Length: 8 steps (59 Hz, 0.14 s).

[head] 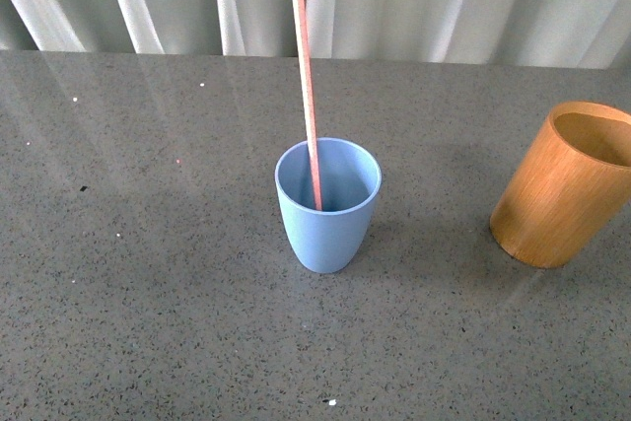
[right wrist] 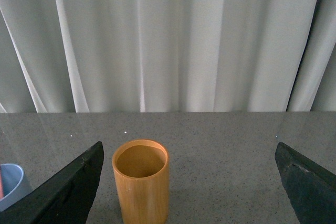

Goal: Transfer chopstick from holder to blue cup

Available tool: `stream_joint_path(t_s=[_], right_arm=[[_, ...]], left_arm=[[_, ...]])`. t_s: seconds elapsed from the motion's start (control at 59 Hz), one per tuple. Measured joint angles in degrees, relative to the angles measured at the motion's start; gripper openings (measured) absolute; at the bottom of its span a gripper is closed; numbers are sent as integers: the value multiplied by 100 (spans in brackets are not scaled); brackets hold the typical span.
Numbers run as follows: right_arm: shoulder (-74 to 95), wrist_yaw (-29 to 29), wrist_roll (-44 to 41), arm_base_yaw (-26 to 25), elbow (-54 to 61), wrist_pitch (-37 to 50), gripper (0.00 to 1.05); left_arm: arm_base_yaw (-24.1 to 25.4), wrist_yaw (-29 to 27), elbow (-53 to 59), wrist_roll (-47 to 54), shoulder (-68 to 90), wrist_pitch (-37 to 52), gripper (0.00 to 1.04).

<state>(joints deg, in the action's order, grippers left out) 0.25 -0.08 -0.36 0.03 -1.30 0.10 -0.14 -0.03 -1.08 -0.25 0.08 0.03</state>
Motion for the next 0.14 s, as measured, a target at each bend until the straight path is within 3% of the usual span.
stream_joint_path(t_s=[0.136], right_arm=[[0,2,0,0,0,0,95]], left_arm=[[0,0,0,0,0,0,98]])
